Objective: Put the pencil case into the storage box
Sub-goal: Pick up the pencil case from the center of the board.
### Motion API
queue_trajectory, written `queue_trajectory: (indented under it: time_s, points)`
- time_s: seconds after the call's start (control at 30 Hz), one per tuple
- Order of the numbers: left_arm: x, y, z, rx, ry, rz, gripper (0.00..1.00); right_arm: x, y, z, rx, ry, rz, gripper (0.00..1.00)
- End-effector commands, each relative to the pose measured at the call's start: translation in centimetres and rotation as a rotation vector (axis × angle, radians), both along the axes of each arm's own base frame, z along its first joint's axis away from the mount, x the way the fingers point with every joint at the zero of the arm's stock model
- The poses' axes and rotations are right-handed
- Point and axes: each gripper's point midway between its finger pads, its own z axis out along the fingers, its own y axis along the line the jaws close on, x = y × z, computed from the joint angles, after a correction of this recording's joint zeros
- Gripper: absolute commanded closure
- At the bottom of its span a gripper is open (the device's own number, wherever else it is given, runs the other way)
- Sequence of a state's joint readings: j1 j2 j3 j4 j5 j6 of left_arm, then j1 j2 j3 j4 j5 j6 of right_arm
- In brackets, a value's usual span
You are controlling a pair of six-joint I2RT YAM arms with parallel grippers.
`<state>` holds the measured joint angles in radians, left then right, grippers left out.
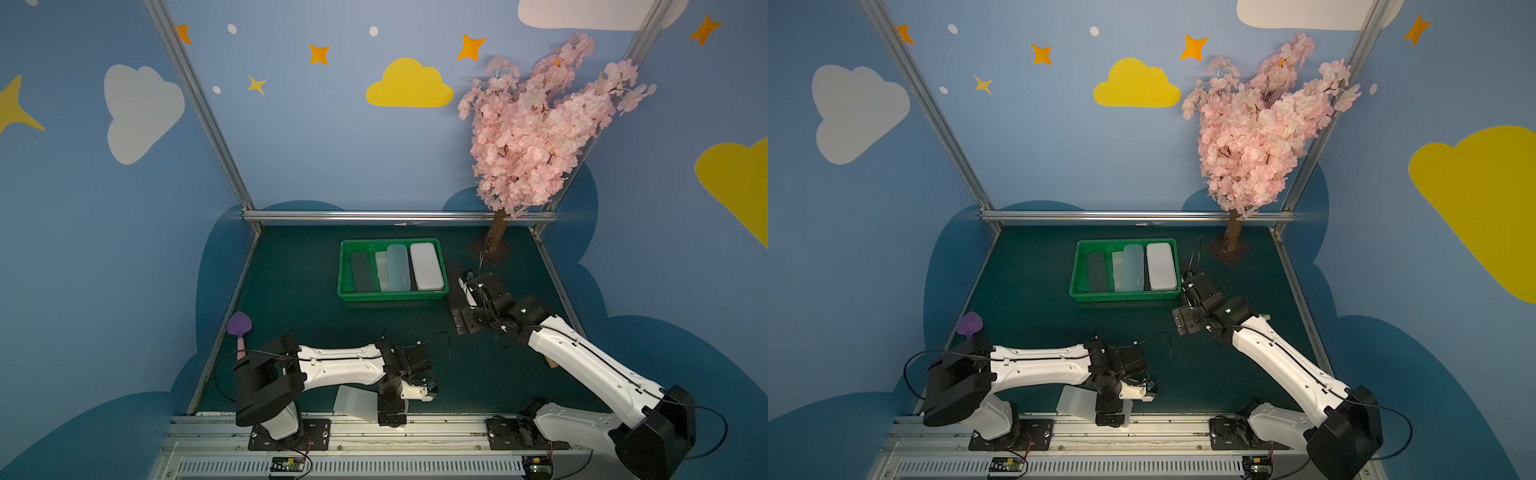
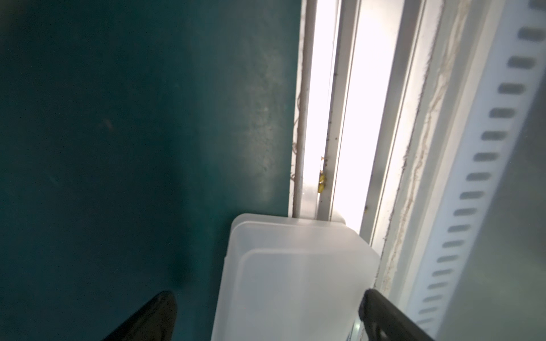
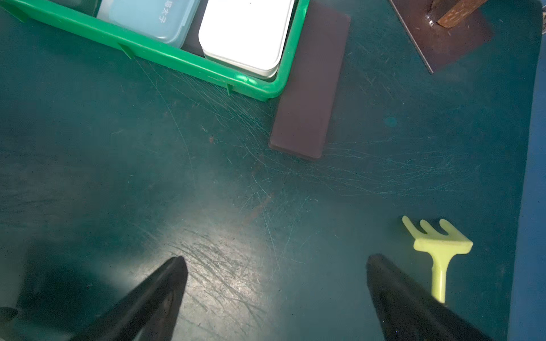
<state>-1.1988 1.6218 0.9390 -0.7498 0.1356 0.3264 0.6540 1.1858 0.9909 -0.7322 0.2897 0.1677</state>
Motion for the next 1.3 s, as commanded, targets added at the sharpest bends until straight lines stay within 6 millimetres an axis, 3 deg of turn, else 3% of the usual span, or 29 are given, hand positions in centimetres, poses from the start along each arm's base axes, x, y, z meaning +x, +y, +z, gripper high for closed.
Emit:
queue_trajectory:
  time_s: [0.0,0.2,0.47,0.57,0.87,1.1,1.27]
  points:
    - [-0.6,1.8,-1.2,0.082,0.017,-0.01,0.0,0.5,0.5,0.3,0.035,-0.008,-0.017,0.01]
    - [0.2,0.8,0.2,0.028,-0.031,0.013,0.0,0.4,0.4,0.2,0.032,-0.008,-0.017,0.01]
    - [0.9,0.4,2.8,-0.026,-0.08,0.038,0.0,0.4,0.4,0.2,0.037,-0.005,-0.024,0.02]
    - [0.8,0.6,2.9,-0.03,-0.087,0.042,0.0,0.3,0.4,0.1,0.04,-0.003,-0.026,0.02]
    - [0.5,1.9,0.7,-0.001,-0.156,-0.094,0.0,0.2,0.4,0.0,0.053,0.004,-0.037,0.01]
    - [1.2,1.1,-0.5,-0.028,-0.2,-0.147,0.0,0.0,0.1,-0.2,0.053,0.005,-0.046,0.01]
    - [0.6,0.8,-1.7,-0.022,-0.16,-0.177,0.0,-0.1,0.2,-0.4,0.052,0.01,-0.044,0.01]
